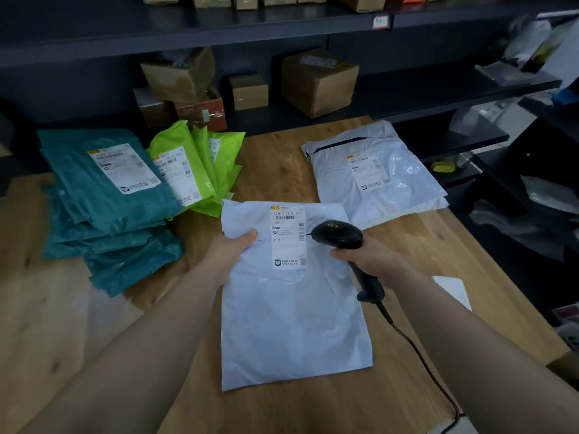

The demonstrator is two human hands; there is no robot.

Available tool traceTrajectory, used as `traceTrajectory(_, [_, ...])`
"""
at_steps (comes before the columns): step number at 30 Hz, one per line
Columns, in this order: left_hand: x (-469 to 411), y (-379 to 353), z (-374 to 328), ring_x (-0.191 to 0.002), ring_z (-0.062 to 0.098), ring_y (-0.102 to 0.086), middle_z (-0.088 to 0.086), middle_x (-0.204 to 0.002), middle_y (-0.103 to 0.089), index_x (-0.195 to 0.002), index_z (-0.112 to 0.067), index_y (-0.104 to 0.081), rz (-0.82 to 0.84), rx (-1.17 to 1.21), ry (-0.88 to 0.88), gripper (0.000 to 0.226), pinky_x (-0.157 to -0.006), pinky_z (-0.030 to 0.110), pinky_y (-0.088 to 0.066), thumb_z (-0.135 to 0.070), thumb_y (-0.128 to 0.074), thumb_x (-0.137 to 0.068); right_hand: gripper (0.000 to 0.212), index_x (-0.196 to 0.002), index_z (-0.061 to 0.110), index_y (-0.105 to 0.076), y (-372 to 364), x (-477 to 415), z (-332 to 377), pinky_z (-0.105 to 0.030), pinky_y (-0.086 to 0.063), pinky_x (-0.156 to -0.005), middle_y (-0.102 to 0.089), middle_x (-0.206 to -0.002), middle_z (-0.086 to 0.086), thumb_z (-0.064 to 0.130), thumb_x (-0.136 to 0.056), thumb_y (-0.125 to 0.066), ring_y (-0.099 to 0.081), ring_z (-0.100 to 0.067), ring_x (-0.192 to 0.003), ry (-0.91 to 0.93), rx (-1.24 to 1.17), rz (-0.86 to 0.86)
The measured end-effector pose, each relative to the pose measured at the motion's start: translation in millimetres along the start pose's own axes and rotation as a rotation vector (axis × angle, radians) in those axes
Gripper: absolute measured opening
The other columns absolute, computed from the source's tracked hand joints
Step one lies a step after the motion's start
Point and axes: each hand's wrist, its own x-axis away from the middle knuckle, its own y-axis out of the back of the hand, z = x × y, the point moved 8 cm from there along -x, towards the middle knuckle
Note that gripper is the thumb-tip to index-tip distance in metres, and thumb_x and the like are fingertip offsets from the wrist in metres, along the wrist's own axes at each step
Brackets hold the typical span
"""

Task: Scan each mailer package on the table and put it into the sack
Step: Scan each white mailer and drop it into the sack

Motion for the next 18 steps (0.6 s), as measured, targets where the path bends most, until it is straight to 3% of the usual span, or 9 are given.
traceTrajectory(2, [9, 9, -5, -0.064, 0.009, -0.067, 0.001, -0.085, -0.07, -0.081, -0.015, -0.066, -0.004, 0.057, -0.049, 0.012, -0.058, 0.022, -0.054, -0.023, -0.076, -0.081, 0.015, -0.088, 0.017, -0.065, 2, 12, 22, -0.031, -0.05, -0.073, -0.064, -0.082, -0.004, 0.027, -0.083, -0.076, -0.061, -0.017, -0.074, 0.056, -0.064, 0.018])
traceTrajectory(4, [19, 19, -10, -0.074, 0.016, -0.069, 0.005, -0.092, -0.072, -0.085, -0.014, -0.068, -0.012, 0.118, -0.074, 0.014, -0.069, 0.03, -0.057, -0.023, -0.077, -0.081, 0.012, -0.093, 0.013, -0.066, 2, 29, 44, -0.032, -0.05, -0.07, -0.065, -0.083, -0.008, 0.02, -0.086, -0.074, -0.061, -0.017, -0.068, 0.113, -0.168, 0.044])
traceTrajectory(10, [50, 43, -14, -0.092, 0.027, -0.07, 0.007, -0.102, -0.072, -0.102, -0.014, -0.068, -0.047, 0.218, -0.1, 0.023, -0.087, 0.045, -0.055, -0.031, -0.07, -0.087, 0.01, -0.093, 0.01, -0.067, -2, 76, 87, -0.03, -0.049, -0.06, -0.068, -0.074, -0.007, 0.019, -0.087, -0.069, -0.056, -0.017, -0.059, 0.217, -0.155, 0.049])
traceTrajectory(16, [67, 56, -10, -0.092, 0.027, -0.071, 0.005, -0.103, -0.073, -0.109, -0.015, -0.068, -0.052, 0.168, -0.107, 0.042, -0.087, 0.051, -0.055, -0.047, -0.069, -0.083, 0.009, -0.089, 0.007, -0.066, -11, 109, 103, -0.029, -0.046, -0.056, -0.063, -0.067, -0.007, 0.016, -0.085, -0.067, -0.054, -0.017, -0.056, 0.245, -0.136, 0.034])
traceTrajectory(18, [68, 60, -8, -0.092, 0.027, -0.07, 0.004, -0.103, -0.073, -0.109, -0.015, -0.067, -0.053, 0.172, -0.122, 0.059, -0.088, 0.051, -0.055, -0.059, -0.072, -0.07, 0.009, -0.087, 0.007, -0.066, -14, 117, 105, -0.029, -0.046, -0.056, -0.063, -0.066, -0.007, 0.016, -0.085, -0.066, -0.054, -0.018, -0.056, 0.249, -0.135, 0.032])
